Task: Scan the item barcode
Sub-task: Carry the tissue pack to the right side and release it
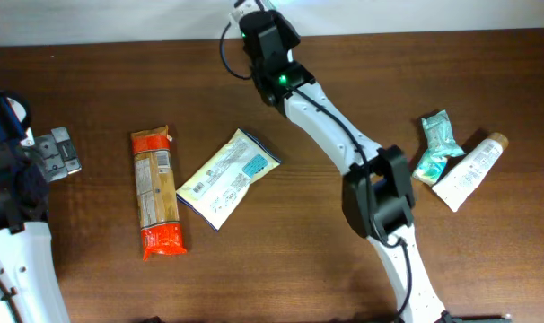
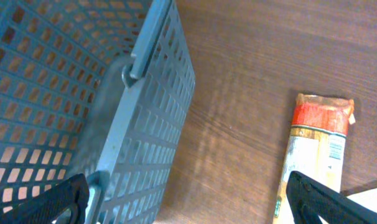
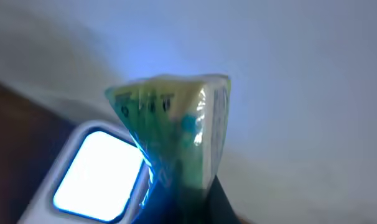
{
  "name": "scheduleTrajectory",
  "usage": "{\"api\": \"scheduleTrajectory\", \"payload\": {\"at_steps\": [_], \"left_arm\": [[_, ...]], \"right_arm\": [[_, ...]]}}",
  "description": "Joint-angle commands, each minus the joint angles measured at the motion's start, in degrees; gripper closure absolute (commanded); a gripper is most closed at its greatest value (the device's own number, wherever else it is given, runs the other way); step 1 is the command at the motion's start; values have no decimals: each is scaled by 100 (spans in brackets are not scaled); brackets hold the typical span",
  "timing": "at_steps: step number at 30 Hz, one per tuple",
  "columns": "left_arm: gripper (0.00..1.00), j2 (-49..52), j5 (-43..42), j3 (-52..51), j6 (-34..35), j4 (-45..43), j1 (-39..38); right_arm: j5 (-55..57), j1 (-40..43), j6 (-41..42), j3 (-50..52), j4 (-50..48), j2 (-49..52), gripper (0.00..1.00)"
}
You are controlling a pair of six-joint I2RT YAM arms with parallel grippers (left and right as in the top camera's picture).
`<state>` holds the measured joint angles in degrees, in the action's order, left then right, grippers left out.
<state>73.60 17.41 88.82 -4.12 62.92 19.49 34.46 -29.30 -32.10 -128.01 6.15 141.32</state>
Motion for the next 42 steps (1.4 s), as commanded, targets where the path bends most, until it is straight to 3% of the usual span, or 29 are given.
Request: {"api": "scheduleTrajectory", "payload": {"at_steps": [1,15,22,29,31,38,42], "left_arm": [[1,-24,42,31,-70,0,17],[1,-24,42,31,-72,0,17],[1,-24,42,31,-70,0,17],[1,-24,42,31,-70,0,17],[1,-24,42,31,-70,0,17],[1,-24,42,31,-72,0,17],[1,-24,42,31,-70,0,17]], "right_arm": [[221,164,-977,-66,-643,415,96],[83,195,-1036,-44,-295,660,96],[-332,118,-859,-46,494,151,96],[-2076,107,741,-46,2505,-1209,96],[-2879,109,1622,-46,3679,-1792,96],[-3047,190,1862,22,7029,-2194,96],[-3036,758,2444,1154,7326,-2166,96]]}}
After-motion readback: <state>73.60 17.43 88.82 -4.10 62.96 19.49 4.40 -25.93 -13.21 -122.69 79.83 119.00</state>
